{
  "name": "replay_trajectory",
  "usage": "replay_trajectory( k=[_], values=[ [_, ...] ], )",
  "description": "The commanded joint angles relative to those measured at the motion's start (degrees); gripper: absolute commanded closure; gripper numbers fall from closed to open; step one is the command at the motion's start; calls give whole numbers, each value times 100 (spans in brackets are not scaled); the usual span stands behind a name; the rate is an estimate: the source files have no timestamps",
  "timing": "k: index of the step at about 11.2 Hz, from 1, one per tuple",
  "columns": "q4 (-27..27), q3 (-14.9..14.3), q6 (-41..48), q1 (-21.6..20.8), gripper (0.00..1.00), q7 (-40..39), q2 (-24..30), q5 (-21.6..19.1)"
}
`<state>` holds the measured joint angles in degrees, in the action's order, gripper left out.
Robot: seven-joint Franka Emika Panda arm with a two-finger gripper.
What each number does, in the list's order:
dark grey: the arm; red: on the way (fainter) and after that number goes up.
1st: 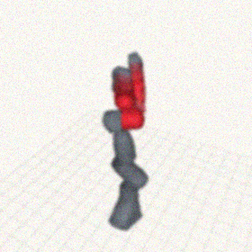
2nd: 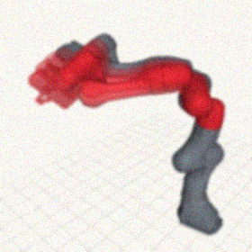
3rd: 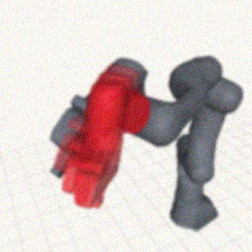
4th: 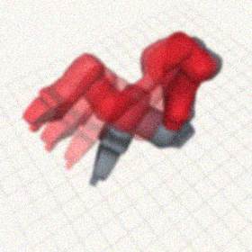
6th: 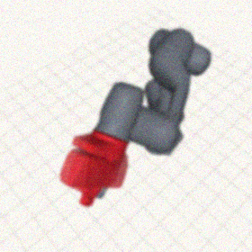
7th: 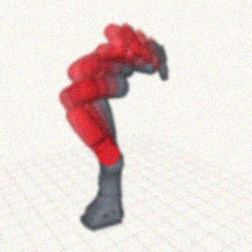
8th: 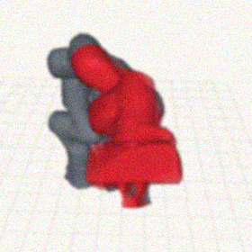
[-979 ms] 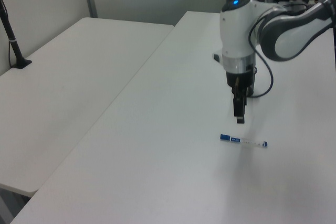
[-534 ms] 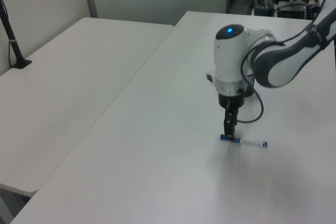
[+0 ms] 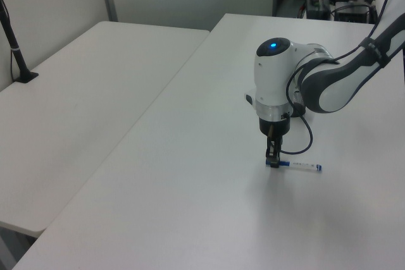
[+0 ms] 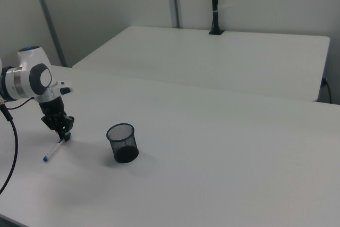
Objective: Insert the marker
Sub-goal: 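Close the gripper on the marker and lift it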
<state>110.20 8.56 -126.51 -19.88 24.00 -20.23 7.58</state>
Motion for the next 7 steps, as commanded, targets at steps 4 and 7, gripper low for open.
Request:
replay_trajectory(
  k=[4, 7],
  values=[
    [-499, -65, 546, 413, 93, -35, 438, 85],
    [-499, -118, 751, 1194, 92, -711, 1115, 77]
  ],
)
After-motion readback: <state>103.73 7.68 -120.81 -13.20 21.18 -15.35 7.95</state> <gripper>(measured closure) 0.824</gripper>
